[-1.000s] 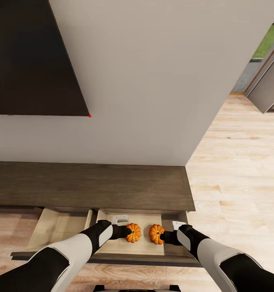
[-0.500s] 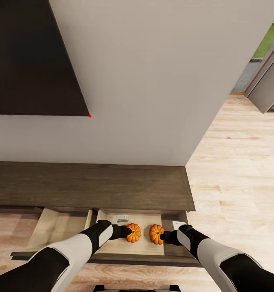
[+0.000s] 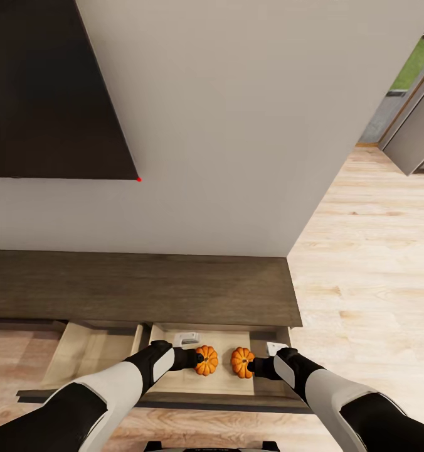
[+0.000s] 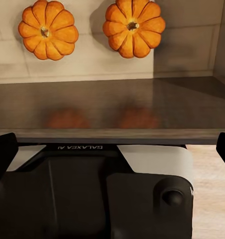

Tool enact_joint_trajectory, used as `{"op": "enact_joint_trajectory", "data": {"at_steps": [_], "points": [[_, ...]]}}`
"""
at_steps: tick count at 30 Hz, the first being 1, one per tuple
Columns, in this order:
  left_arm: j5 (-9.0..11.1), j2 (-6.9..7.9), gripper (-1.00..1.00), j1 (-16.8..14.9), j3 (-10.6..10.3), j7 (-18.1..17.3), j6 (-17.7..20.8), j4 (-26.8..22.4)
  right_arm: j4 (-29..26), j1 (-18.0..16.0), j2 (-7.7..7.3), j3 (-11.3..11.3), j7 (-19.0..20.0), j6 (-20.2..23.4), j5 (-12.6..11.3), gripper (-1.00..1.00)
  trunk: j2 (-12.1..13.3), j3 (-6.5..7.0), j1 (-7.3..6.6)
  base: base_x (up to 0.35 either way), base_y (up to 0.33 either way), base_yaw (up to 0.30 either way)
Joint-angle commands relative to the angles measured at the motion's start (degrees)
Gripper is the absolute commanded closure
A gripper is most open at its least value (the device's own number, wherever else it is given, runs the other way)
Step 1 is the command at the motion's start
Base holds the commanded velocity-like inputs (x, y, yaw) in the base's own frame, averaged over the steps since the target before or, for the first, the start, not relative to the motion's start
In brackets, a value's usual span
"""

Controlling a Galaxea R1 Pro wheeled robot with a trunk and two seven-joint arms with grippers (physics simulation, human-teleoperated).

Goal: Place each of the two pumpkins and all three candles from the living room inside a cabinet in the living room (use any cabinet), then make sure every cabinet is closed, and position the cauldron so it is next to a table in the living room.

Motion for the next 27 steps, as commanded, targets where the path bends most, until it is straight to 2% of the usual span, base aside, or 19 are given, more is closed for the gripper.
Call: {"op": "enact_joint_trajectory", "data": {"at_steps": [1,18,27], "points": [[0.47,0.0,-1.0,-0.05,-0.47,-0.09,0.16,0.02,-0.04,-0.03,-0.02,0.48,0.09,0.24,-0.35,-1.0,-0.09,-0.08,0.03,0.0,0.0,0.0],[0.47,0.0,-1.0,-0.05,-0.47,-0.08,0.16,0.06,-0.04,-0.03,-0.01,0.44,0.09,-0.02,-0.35,-1.0,-0.09,-0.02,0.03,0.0,0.0,0.0],[0.47,0.0,-1.0,-0.05,-0.47,-0.06,0.15,0.11,-0.11,-0.03,-0.02,0.41,0.18,-0.2,-0.36,-1.0,-0.09,0.81,0.03,0.0,0.0,0.0]]}}
